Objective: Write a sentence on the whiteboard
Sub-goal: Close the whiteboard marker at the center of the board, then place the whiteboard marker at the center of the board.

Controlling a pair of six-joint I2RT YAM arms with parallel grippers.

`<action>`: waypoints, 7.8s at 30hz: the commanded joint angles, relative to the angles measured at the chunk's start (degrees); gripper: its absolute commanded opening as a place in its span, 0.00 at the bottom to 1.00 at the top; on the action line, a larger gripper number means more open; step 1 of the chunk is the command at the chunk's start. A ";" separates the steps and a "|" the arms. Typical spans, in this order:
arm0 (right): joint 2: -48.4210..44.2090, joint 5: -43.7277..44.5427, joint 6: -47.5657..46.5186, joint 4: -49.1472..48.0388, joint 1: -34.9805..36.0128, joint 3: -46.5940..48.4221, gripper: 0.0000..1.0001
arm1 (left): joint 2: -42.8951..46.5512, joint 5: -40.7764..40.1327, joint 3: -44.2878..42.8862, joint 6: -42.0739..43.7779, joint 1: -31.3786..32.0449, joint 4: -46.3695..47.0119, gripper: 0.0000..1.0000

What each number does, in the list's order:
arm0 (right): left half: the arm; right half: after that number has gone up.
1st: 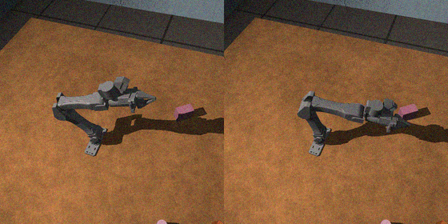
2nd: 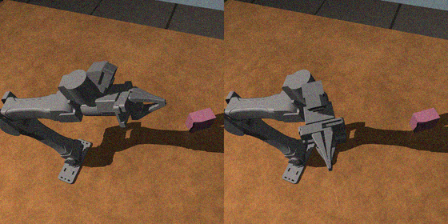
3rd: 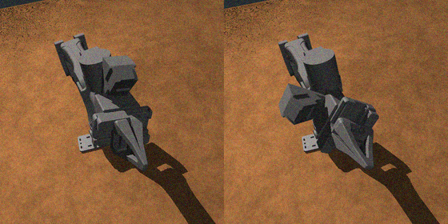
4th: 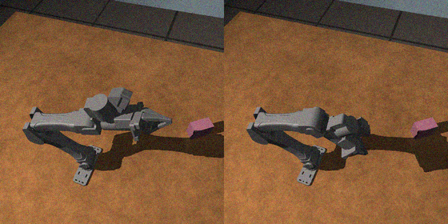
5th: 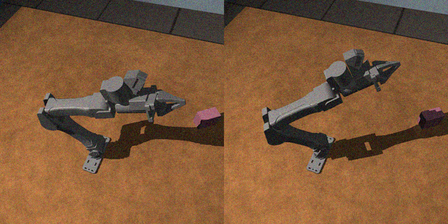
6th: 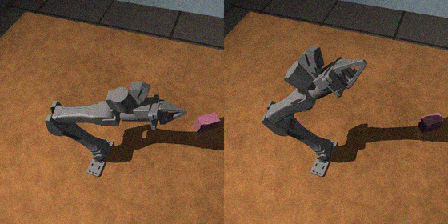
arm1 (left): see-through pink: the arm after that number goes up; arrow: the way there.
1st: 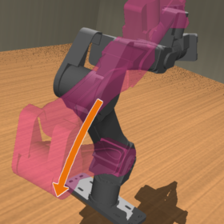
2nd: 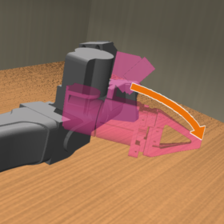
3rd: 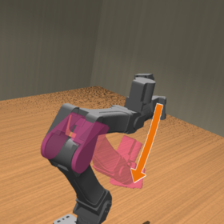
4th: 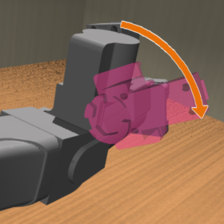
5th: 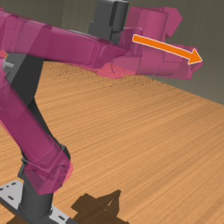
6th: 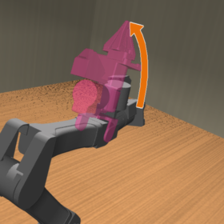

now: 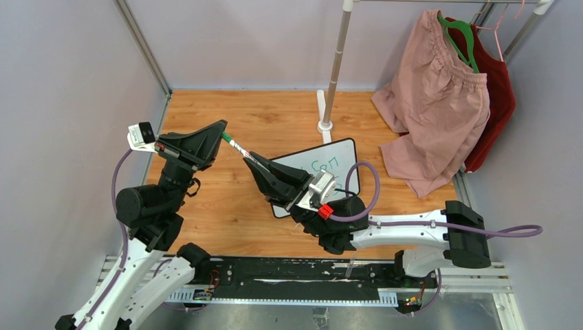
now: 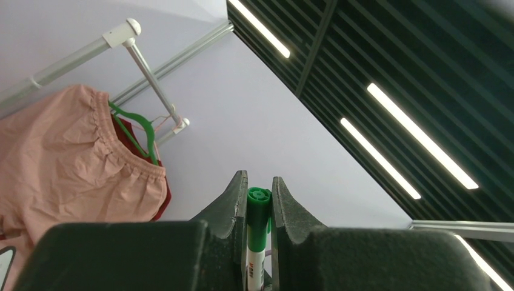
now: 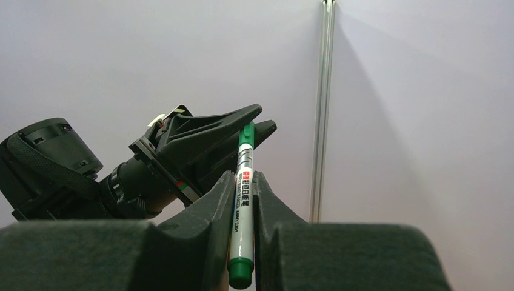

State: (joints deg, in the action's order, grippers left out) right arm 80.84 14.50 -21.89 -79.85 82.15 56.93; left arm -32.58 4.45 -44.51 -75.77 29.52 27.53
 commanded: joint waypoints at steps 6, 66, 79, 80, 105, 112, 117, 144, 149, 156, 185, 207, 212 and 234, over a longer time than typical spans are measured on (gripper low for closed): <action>2.03 0.53 -0.34 1.32 0.16 3.99 0.00 | -0.62 5.95 1.71 1.02 3.20 -0.63 0.00; -1.63 -1.86 -1.70 7.34 -0.41 2.76 0.00 | 2.45 -7.02 -0.40 16.56 18.82 -10.47 0.14; -4.72 -4.90 -1.23 7.96 -0.41 0.03 0.00 | 4.23 -10.10 -2.47 20.49 18.82 -12.56 0.58; -4.99 -4.92 -1.23 7.96 -0.40 -0.28 0.00 | 4.39 -10.46 -2.63 20.76 18.82 -12.78 0.61; -11.58 -7.32 3.58 7.61 -0.67 -6.83 0.00 | 4.69 -13.04 -3.73 20.93 18.80 -12.58 0.54; -11.84 -7.56 4.05 7.95 -0.85 -6.92 0.00 | 4.35 -12.62 -3.75 20.45 18.82 -12.16 0.49; -11.39 -7.10 4.14 8.05 -1.10 -6.76 0.00 | 4.36 -11.95 -3.72 20.18 18.82 -11.62 0.32; -3.67 -0.90 0.48 6.29 -1.33 -0.04 0.00 | -1.75 -3.12 0.76 12.27 18.82 -12.01 0.00; -2.32 -0.67 0.35 6.48 -1.29 1.33 0.00 | -2.72 -2.21 1.32 11.67 19.31 -12.08 0.00; -2.01 -0.34 0.58 7.58 -1.29 1.74 0.00 | -2.46 -3.03 1.83 11.51 19.96 -11.99 0.00; -25.34 -5.49 17.54 51.13 -1.30 -0.29 0.58 | 9.60 -25.79 -0.91 19.85 19.96 -22.45 0.00; -16.42 -38.28 38.98 90.34 -17.82 20.93 0.69 | 2.90 -1.01 -13.41 46.65 19.96 -34.87 0.00; -15.36 -36.56 40.16 86.51 -17.81 19.28 0.71 | 3.51 -0.48 -12.90 47.01 19.96 -34.85 0.00; -11.85 -34.70 45.35 72.57 -17.82 15.15 0.28 | 3.19 1.63 -10.22 42.05 19.96 -29.98 0.00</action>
State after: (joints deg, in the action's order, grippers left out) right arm 69.43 -21.41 22.83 -2.37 64.86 73.30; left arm -29.39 3.81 -55.75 -32.12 48.99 -4.67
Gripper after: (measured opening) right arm 0.352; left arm 0.111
